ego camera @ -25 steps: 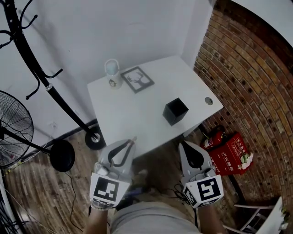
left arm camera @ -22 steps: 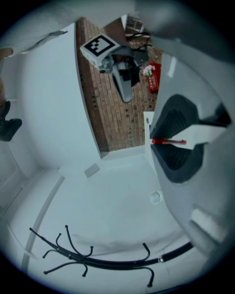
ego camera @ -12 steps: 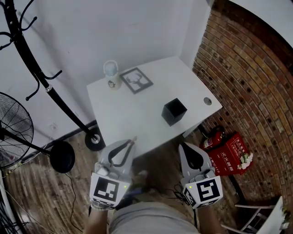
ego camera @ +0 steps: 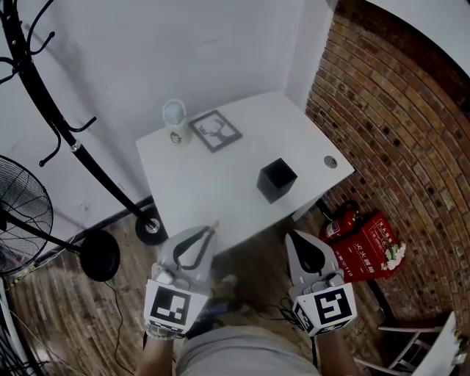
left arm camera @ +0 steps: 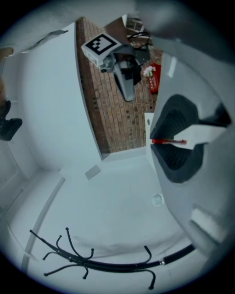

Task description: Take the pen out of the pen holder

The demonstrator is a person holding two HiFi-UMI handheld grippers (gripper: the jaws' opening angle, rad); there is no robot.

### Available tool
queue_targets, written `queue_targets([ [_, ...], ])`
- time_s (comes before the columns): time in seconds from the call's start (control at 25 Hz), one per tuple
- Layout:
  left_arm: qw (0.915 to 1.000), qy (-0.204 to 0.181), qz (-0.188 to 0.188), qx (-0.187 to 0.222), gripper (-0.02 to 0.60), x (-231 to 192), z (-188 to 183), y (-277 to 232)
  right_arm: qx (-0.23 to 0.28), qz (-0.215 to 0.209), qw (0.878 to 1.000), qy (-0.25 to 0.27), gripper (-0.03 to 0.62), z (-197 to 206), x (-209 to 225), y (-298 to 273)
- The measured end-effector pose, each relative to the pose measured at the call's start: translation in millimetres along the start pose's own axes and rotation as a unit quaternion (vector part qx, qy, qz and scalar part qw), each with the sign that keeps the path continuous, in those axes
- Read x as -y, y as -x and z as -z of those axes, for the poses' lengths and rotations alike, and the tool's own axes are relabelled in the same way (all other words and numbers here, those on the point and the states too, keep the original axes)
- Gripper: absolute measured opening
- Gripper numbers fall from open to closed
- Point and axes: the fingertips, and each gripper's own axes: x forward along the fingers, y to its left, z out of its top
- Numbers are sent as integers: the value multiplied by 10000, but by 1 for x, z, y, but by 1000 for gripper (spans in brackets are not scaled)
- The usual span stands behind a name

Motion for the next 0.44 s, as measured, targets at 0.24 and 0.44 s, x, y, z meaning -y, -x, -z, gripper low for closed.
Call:
queue_targets([
  [0.24, 10000, -2, 40, 26, 28, 1, -2, -2, -26, 23, 10000, -5, 5, 1, 1, 1],
  [0.44, 10000, -28, 55, 51, 28, 2, -3, -2, -38, 22, 10000, -2, 5, 2, 1, 2],
])
